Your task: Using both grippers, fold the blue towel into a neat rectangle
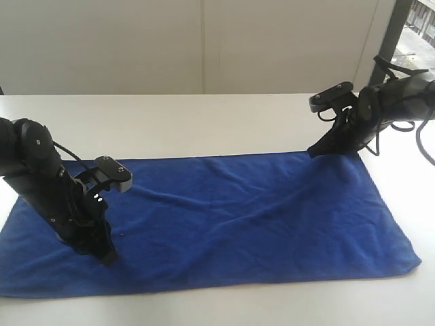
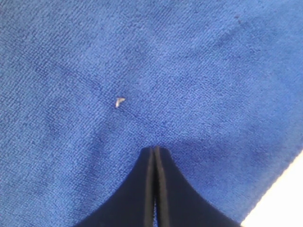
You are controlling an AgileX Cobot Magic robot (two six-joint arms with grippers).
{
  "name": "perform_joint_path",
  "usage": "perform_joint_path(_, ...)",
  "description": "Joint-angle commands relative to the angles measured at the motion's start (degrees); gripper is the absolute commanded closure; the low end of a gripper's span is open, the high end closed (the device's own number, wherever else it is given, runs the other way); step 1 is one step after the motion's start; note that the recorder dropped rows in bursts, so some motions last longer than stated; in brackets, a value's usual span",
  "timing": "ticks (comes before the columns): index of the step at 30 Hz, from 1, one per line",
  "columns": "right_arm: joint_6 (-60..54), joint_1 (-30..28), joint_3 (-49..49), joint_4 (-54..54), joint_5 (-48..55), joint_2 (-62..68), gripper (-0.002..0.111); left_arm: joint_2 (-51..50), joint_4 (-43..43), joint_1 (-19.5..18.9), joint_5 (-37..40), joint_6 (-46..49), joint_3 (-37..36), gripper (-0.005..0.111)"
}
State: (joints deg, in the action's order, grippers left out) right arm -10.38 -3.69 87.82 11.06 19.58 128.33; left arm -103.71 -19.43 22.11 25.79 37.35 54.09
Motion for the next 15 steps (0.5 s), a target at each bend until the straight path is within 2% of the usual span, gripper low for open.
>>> perform_joint_path(1,1.7,-1.3,1.3,0.5,1.1,1.4,0.108,-3.2,1.5,0.3,1.1,-0.2,-2.2,0.107)
perform_joint_path(10,1.7,-2.0,2.4,1.3,-2.4,-2.2,0.108,-3.2,1.5,0.3,1.1,-0.2,-2.2,0.107)
perform_joint_path(15,1.7,-2.0,2.4,0.5,4.2,-7.6,0.108,-3.2,1.5,0.3,0.9,-0.2,-2.0,0.107)
